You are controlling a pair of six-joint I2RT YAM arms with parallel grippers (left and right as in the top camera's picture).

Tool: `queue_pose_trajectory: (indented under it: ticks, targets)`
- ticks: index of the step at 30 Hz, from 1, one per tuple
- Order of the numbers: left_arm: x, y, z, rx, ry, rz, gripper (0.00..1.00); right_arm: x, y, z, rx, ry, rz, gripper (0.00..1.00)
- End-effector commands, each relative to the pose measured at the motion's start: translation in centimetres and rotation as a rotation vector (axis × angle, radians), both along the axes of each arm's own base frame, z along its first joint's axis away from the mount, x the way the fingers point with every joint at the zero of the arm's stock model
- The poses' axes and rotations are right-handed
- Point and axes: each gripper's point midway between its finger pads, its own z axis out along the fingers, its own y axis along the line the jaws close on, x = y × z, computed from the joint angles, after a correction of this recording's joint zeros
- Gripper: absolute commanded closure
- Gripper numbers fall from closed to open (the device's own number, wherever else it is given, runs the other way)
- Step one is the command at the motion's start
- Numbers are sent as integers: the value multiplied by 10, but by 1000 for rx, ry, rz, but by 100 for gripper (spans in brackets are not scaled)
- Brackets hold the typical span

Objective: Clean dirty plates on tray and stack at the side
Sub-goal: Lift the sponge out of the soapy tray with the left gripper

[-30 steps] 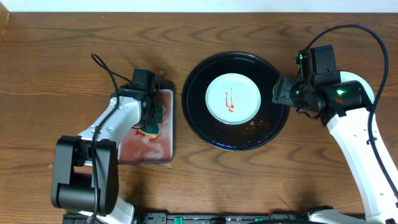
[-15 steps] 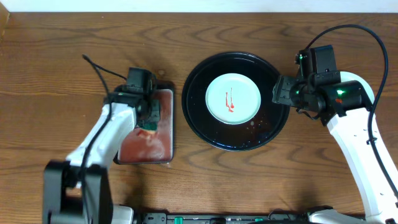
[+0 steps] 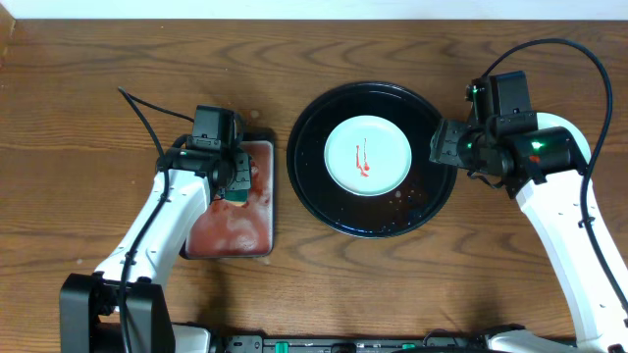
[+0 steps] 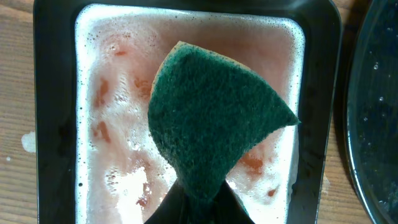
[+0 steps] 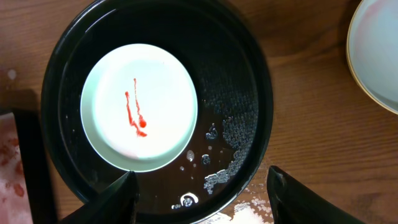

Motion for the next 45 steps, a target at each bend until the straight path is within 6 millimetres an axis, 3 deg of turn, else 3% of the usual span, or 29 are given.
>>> queue_pose_trajectory:
  ticks: [1, 7, 14, 25, 29, 34, 45]
  targets:
    - [0, -1, 1, -16, 0, 14, 93, 1, 0, 4, -11, -13, 9, 36]
    - [0, 0, 1, -14, 3, 24, 93, 1, 0, 4, -11, -13, 9, 36]
    - [-10, 36, 1, 152, 18, 181, 93, 1, 0, 4, -10, -13, 9, 36]
    - [-11, 37, 1, 158, 20, 182, 93, 1, 0, 1, -16, -5, 15, 36]
    - [-11, 36, 1, 153, 20, 181, 93, -2, 4, -19, -11, 52, 38, 39]
    - [-11, 36, 1, 153, 20, 181, 93, -2, 13, -59, 14, 136, 68, 44]
    - [-11, 36, 1, 154, 21, 180, 93, 28, 32, -133, -31, 203, 111, 50]
